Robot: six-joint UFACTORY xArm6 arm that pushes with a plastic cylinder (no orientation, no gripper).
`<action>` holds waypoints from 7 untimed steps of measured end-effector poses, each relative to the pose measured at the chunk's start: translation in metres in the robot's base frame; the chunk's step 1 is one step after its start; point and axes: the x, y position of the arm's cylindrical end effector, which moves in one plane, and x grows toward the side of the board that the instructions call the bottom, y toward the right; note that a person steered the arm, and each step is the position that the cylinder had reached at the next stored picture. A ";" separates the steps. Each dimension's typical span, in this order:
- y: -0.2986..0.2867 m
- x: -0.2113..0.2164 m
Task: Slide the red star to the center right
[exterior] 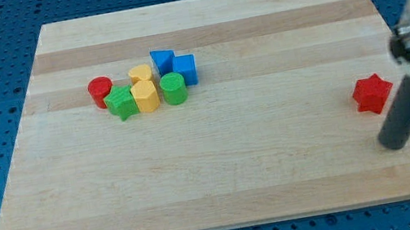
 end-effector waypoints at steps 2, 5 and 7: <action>-0.054 -0.030; -0.017 -0.066; -0.036 -0.076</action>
